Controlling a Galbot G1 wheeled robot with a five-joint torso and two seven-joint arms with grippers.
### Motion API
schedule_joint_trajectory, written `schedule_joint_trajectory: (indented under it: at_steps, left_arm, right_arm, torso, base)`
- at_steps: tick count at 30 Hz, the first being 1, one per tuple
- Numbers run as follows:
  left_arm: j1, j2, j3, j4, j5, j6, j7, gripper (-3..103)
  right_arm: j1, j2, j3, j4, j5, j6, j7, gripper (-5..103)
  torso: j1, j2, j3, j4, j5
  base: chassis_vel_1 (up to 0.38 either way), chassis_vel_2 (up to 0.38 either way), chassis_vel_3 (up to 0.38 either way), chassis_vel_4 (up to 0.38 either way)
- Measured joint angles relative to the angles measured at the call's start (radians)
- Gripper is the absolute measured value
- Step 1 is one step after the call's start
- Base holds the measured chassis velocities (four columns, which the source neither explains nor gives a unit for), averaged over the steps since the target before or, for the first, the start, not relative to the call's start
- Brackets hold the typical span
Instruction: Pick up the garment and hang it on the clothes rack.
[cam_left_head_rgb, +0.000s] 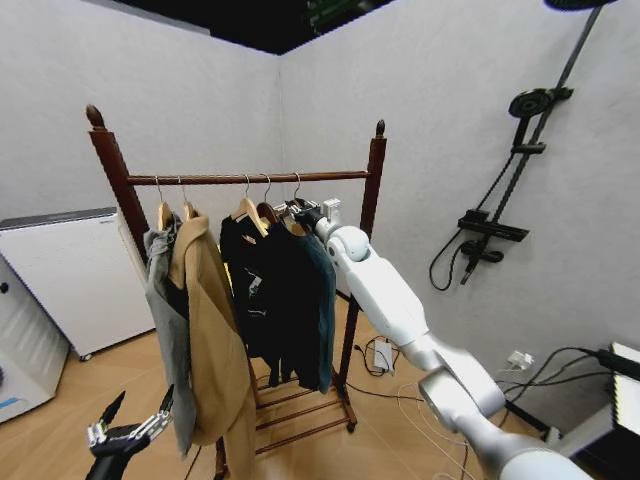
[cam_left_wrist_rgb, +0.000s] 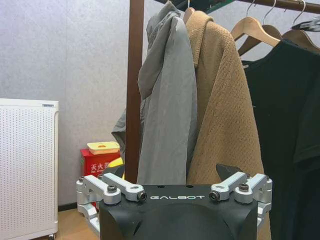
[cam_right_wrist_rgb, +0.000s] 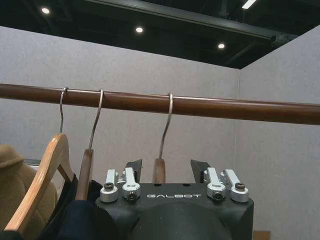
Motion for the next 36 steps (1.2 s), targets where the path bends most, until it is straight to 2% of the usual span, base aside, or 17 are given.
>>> schedule_joint_trajectory:
  at_steps: [1, 3, 4, 5, 6, 7, 8, 9, 11, 12, 14, 19, 24, 36]
  left_arm:
    - [0.000, 0.000, 0.000, 0.000, 0.000, 0.000, 0.000, 100]
    - [0.000, 0.000, 0.000, 0.000, 0.000, 0.000, 0.000, 100]
    - [0.000, 0.000, 0.000, 0.000, 0.000, 0.000, 0.000, 100]
    - [0.000, 0.000, 0.000, 0.000, 0.000, 0.000, 0.000, 100]
    - [0.000, 0.000, 0.000, 0.000, 0.000, 0.000, 0.000, 100]
    - [0.000, 0.000, 0.000, 0.000, 0.000, 0.000, 0.000, 100]
    - [0.000, 0.000, 0.000, 0.000, 0.000, 0.000, 0.000, 100]
    - [0.000, 0.000, 0.000, 0.000, 0.000, 0.000, 0.000, 100]
    - [0.000, 0.000, 0.000, 0.000, 0.000, 0.000, -0.001, 100]
    - [0.000, 0.000, 0.000, 0.000, 0.000, 0.000, -0.001, 100]
    - [0.000, 0.000, 0.000, 0.000, 0.000, 0.000, 0.000, 100]
    - [0.000, 0.000, 0.000, 0.000, 0.000, 0.000, 0.000, 100]
    - [0.000, 0.000, 0.000, 0.000, 0.000, 0.000, 0.000, 100]
    - [0.000, 0.000, 0.000, 0.000, 0.000, 0.000, 0.000, 100]
  right_arm:
    - [0.000, 0.000, 0.000, 0.000, 0.000, 0.000, 0.000, 54]
    - [-0.048, -0.064, 0.015, 0.097, 0.027, -0.014, 0.018, 65]
    - [-0.071, -0.101, 0.023, 0.141, 0.041, -0.022, 0.026, 65]
    - [-0.071, -0.101, 0.023, 0.141, 0.041, -0.022, 0.026, 65]
    - [-0.099, -0.145, 0.034, 0.192, 0.059, -0.033, 0.039, 71]
    - [-0.139, -0.192, 0.050, 0.255, 0.090, -0.045, 0.059, 81]
    - [-0.164, -0.218, 0.063, 0.292, 0.107, -0.052, 0.070, 81]
    - [-0.164, -0.218, 0.063, 0.292, 0.107, -0.052, 0.070, 81]
    - [-0.248, -0.271, 0.108, 0.375, 0.131, -0.066, 0.084, 91]
    - [-0.248, -0.271, 0.108, 0.375, 0.131, -0.066, 0.084, 91]
    - [-0.334, -0.300, 0.148, 0.423, 0.135, -0.072, 0.091, 99]
    - [-0.514, -0.341, 0.271, 0.498, 0.116, -0.062, 0.086, 100]
    - [-0.598, -0.364, 0.338, 0.525, 0.094, -0.018, 0.083, 100]
    - [-0.709, -0.369, 0.399, 0.592, 0.076, 0.002, 0.095, 100]
  torso:
    - [0.000, 0.000, 0.000, 0.0000, 0.0000]
    - [0.000, 0.000, 0.000, -0.0002, 0.0002]
    - [0.000, 0.000, 0.000, -0.0002, 0.0000]
    - [0.000, 0.000, 0.000, -0.0002, 0.0000]
    - [0.000, 0.000, 0.000, -0.0004, 0.0002]
    - [0.000, 0.000, 0.000, -0.0005, 0.0004]
    - [0.000, 0.000, 0.000, -0.0005, 0.0003]
    - [0.000, 0.000, 0.000, -0.0005, 0.0003]
    - [0.000, 0.000, 0.000, -0.0003, -0.0003]
    - [0.000, 0.000, 0.000, -0.0003, -0.0003]
    - [0.000, 0.000, 0.000, 0.0000, 0.0003]
    - [0.000, 0.000, 0.000, -0.0004, 0.0001]
    - [0.000, 0.000, 0.000, -0.0002, -0.0001]
    - [0.000, 0.000, 0.000, 0.0000, 0.0000]
  base:
    - [0.000, 0.000, 0.000, 0.000]
    - [0.000, 0.000, 0.000, 0.000]
    - [0.000, 0.000, 0.000, 0.000]
    - [0.000, 0.000, 0.000, 0.000]
    - [0.000, 0.000, 0.000, 0.000]
    - [0.000, 0.000, 0.000, 0.000]
    - [0.000, 0.000, 0.000, 0.000]
    - [0.000, 0.000, 0.000, 0.000]
    - [0.000, 0.000, 0.000, 0.000]
    - [0.000, 0.000, 0.000, 0.000]
    - [0.000, 0.000, 0.000, 0.000]
    - [0.034, -0.039, -0.034, 0.030]
    - [0.040, -0.050, -0.052, 0.031]
    - [-0.045, -0.026, -0.033, -0.046]
